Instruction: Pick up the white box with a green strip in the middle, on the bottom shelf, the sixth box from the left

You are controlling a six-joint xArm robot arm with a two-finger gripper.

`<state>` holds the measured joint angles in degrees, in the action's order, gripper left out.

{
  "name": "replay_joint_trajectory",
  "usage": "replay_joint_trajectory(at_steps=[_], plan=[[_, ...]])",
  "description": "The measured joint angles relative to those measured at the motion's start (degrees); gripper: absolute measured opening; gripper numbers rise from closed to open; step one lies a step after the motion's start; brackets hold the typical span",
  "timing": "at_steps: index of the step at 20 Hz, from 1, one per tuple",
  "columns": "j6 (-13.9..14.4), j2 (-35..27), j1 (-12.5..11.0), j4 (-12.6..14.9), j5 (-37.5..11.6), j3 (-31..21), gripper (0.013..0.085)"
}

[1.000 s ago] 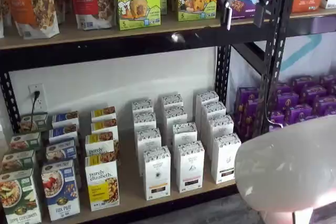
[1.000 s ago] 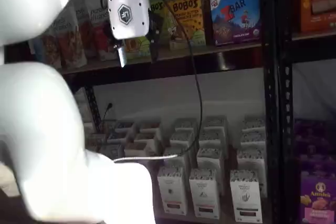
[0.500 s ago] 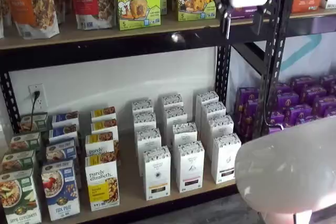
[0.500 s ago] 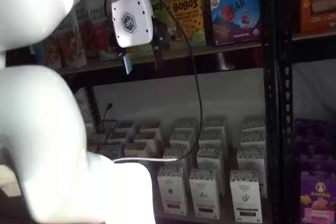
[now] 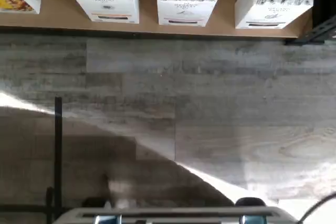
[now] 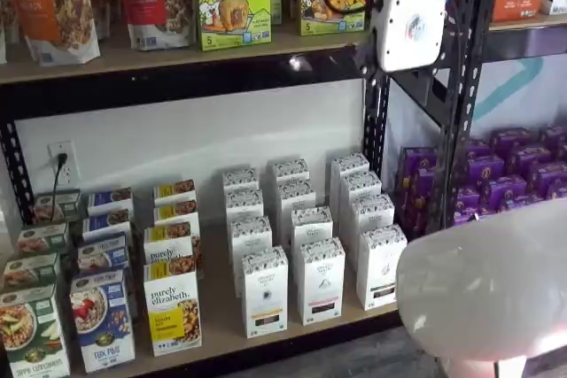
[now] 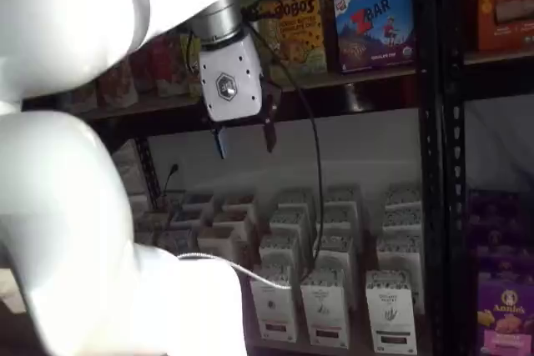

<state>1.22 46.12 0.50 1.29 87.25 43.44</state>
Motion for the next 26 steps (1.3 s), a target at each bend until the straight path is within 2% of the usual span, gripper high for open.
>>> replay_joint_trajectory(at_steps=[6, 8, 10, 13, 23, 26], plan=[[-2.8, -2.1, -2.9, -1.4, -13.9, -10.2, 0.085], [-3.5, -4.2, -3.5, -1.5, -16.5, -11.8, 0.085], [-3.4, -6.4, -3.7, -0.5, -19.2, -13.2, 0.085], [-4.6, -10.0, -4.9, -0.9, -28.6, -17.3, 0.085], [-5.3, -30.1, -7.6, 1.9, -48.4, -18.7, 0.085], [-3.9, -36.3, -8.7, 4.5, -53.7, -17.7, 0.085]])
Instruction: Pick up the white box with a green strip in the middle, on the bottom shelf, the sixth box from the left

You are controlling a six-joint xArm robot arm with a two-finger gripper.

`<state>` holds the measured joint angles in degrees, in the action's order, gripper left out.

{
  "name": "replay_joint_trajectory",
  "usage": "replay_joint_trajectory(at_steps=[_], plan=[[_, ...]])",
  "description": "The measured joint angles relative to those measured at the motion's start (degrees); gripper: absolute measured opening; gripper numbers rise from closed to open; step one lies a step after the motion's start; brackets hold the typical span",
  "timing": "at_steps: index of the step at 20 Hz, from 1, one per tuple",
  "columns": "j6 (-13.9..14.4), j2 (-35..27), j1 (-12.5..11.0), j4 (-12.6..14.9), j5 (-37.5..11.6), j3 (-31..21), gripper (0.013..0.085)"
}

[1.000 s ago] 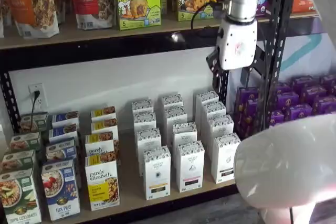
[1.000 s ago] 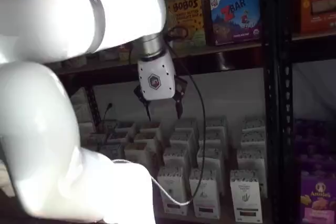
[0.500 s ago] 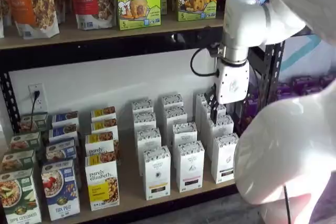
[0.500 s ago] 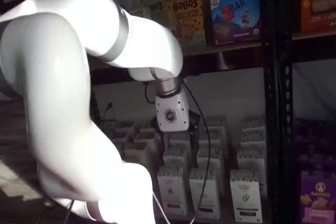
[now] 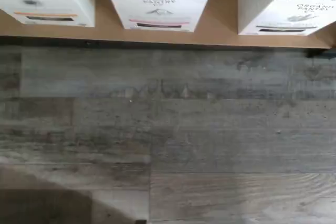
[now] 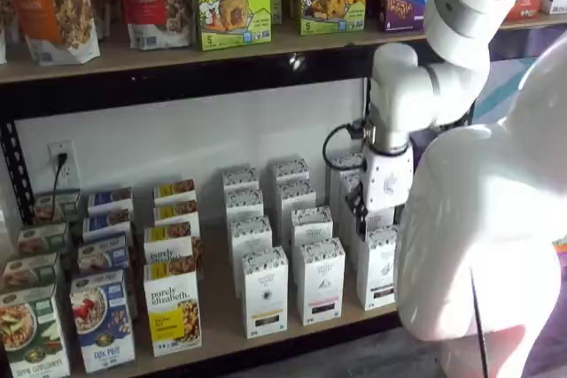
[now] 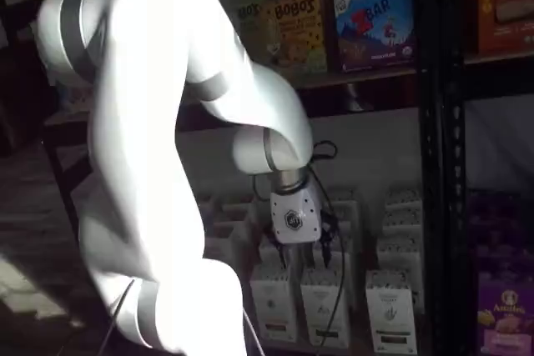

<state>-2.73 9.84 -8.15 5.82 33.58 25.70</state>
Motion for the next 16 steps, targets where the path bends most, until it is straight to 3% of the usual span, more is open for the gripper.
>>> replay_joint_trajectory(at_steps=[4, 8, 12, 16], plan=[[-0.9, -5.3, -1.1, 0.2, -3.9, 1.3, 0.085], [-6.0, -11.2, -2.2, -4.5, -8.6, 3.1, 0.085], [-3.3, -17.0, -3.3, -0.5, -12.1, 5.8, 0.085], [-3.3, -22.7, -3.8, 0.1, -15.6, 8.5, 0.085]])
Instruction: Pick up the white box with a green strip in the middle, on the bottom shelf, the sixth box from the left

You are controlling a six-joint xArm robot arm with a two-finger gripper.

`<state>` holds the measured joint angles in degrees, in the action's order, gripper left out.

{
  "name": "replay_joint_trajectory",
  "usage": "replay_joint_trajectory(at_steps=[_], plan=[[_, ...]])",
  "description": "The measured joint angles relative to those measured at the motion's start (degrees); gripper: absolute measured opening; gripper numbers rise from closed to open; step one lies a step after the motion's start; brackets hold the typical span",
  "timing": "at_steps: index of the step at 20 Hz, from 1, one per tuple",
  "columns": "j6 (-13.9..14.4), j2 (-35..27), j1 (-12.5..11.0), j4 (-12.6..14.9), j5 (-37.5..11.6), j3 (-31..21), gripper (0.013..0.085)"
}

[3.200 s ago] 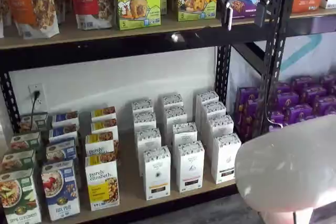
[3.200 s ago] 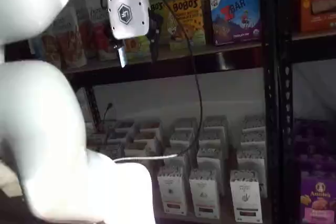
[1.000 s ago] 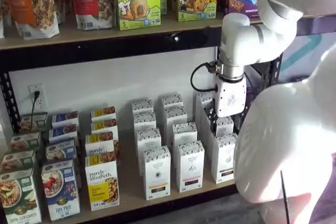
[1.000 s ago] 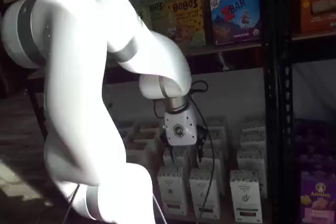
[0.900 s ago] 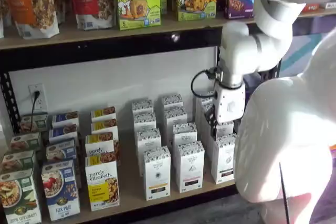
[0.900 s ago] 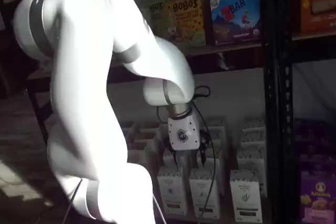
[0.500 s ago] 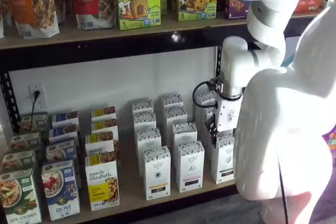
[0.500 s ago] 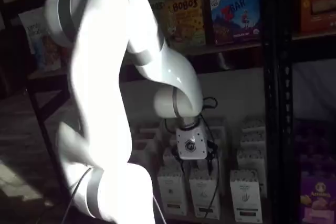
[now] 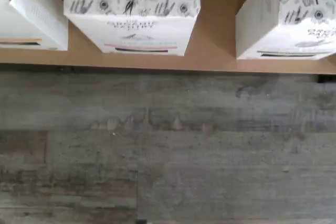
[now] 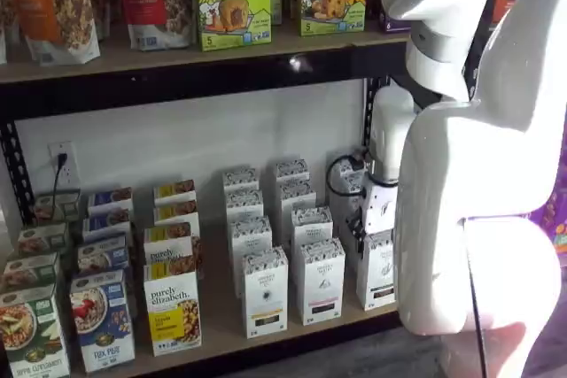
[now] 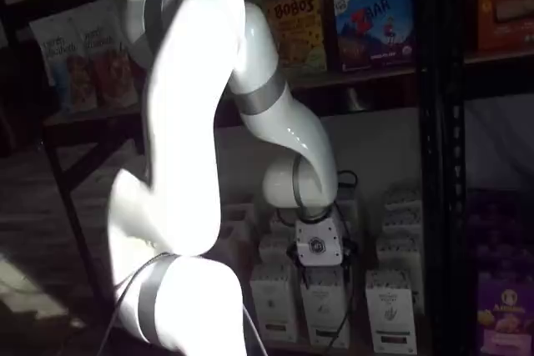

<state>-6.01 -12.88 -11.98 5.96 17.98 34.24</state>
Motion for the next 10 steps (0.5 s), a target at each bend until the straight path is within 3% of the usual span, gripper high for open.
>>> replay_joint_trajectory(at_steps=[2, 10], plan=[[-1.0, -2.8, 0.0, -1.0, -1.0, 1.7, 0.085], [0.3, -13.9, -0.9, 1.4, -1.5, 11.8, 0.085]])
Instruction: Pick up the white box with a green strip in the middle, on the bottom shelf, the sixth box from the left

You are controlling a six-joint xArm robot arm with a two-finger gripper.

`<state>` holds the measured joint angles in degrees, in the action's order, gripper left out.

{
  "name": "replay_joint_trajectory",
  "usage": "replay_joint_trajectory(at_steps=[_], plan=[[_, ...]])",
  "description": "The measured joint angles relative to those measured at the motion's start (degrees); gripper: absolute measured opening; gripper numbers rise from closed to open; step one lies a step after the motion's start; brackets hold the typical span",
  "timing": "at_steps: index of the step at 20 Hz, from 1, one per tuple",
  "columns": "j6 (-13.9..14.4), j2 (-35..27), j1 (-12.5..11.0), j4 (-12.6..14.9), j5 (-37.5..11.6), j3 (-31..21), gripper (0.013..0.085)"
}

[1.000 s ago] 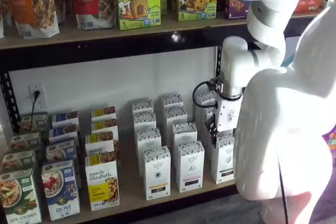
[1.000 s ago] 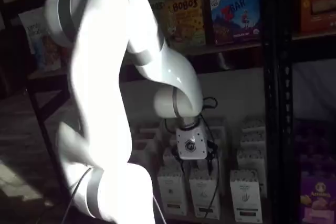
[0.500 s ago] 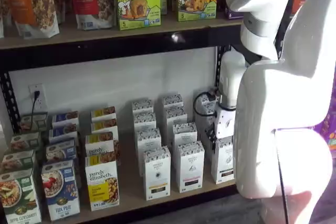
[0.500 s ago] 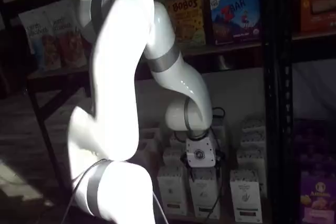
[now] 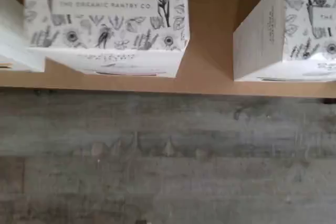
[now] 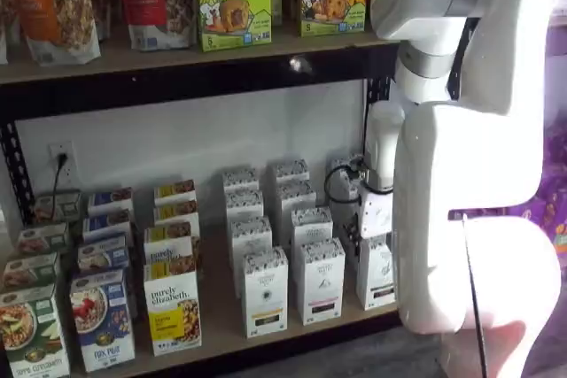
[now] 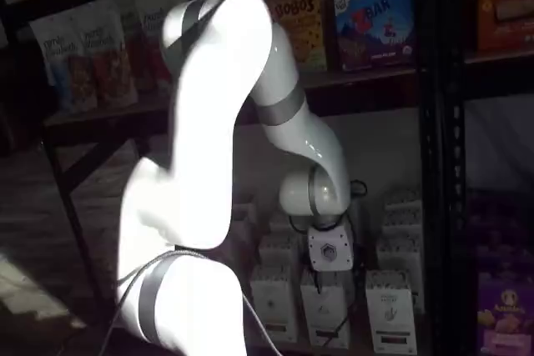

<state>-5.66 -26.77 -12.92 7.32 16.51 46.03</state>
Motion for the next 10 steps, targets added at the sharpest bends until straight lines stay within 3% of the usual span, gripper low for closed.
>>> replay_joint_trajectory(at_steps=[5, 8, 10], plan=[[-2.3, -6.6, -1.9, -0.5, 0.4, 7.9, 0.085], [-0.8, -9.4, -3.0, 2.3, 1.6, 11.8, 0.085], [-1.2, -10.8, -3.5, 2.4, 1.4, 13.5, 0.085]])
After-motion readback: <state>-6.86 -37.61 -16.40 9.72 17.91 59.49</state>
